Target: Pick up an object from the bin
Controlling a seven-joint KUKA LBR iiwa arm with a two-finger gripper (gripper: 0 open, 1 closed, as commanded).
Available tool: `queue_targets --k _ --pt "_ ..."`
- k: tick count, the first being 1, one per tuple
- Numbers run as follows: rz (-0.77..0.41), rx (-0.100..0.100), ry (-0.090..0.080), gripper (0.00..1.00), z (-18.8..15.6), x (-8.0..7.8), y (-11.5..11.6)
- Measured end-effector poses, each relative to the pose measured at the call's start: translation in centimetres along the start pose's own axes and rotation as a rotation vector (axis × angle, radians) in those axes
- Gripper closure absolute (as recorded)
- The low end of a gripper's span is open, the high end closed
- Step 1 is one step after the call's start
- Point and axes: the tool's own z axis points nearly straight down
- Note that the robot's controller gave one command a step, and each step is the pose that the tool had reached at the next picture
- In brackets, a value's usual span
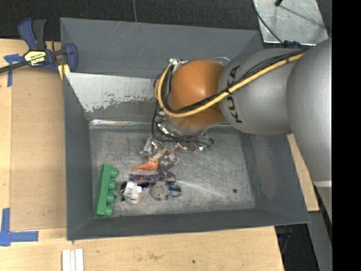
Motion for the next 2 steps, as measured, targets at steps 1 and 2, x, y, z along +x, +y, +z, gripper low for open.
queue_targets --k 1,2 --pt "0.0 0.0 0.0 1.0 0.0 0.0 0.0" --pt "0.001 -0.001 0.003 1.0 -0.25 0.05 0.02"
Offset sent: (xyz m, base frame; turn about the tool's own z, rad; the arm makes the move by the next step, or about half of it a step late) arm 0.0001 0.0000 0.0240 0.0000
